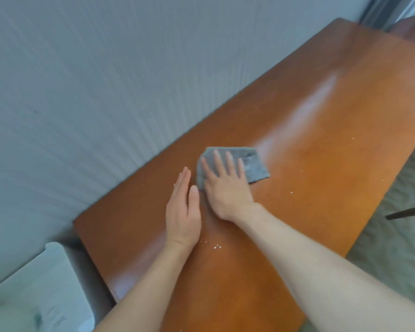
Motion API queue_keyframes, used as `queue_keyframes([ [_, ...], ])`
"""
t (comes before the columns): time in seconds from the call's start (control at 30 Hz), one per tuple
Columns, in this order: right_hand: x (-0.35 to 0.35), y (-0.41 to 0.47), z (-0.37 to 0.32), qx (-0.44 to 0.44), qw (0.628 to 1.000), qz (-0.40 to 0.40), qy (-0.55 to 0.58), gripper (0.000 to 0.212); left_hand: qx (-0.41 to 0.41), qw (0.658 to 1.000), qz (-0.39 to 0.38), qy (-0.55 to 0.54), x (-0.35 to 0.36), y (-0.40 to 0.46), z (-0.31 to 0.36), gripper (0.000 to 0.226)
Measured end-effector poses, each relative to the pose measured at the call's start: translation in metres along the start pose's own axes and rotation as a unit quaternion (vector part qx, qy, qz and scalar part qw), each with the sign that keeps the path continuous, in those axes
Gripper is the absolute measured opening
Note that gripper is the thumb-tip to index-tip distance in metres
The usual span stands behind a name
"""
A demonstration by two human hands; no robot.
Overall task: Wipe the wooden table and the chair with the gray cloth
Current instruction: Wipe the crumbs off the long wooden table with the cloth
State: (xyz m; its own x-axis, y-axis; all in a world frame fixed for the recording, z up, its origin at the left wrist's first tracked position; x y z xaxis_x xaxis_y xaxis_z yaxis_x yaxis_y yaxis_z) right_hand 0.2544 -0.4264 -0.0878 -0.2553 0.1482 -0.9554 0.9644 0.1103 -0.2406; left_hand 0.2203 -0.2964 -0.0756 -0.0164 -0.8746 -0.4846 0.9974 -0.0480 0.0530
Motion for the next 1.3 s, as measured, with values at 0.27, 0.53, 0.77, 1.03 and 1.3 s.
queue_keyframes([
  [0.27, 0.034, -0.102, -0.063, -0.135, 0.991, -0.016, 0.006, 0.066, -0.026, 0.999, -0.046, -0.008, -0.044, -0.02, -0.015, 0.048],
  [0.53, 0.024, -0.082, -0.026, -0.044, 0.999, 0.003, -0.004, 0.061, 0.013, 0.999, -0.033, -0.005, -0.056, -0.03, -0.025, 0.043],
  [0.77, 0.019, -0.033, -0.064, 0.037, 0.999, 0.007, 0.024, 0.063, 0.016, 0.999, -0.037, 0.033, -0.051, -0.03, -0.029, 0.046],
  [1.03, 0.019, -0.069, 0.022, 0.041, 0.999, 0.032, -0.013, 0.064, 0.075, 0.963, -0.118, 0.231, -0.039, -0.031, -0.041, 0.058],
  [1.3, -0.001, -0.097, 0.193, 0.32, 0.945, 0.061, 0.038, 0.062, 0.06, 0.969, -0.101, 0.215, -0.038, -0.031, -0.041, 0.055],
])
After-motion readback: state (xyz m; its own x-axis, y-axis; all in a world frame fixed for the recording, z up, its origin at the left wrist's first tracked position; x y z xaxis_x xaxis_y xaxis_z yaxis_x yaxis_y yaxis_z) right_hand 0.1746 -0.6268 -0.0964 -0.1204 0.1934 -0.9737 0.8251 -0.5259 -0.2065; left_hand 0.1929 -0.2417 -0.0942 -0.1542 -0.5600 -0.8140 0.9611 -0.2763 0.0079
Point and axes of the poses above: each hand's wrist, its own y-axis towards the middle knuckle, its own x-axis out of the palm, z = x × y, the point moved 3 cm from there along y, towards the middle knuckle, and after that the axes turned 5 degrees about -z, right-handed, at the moved point
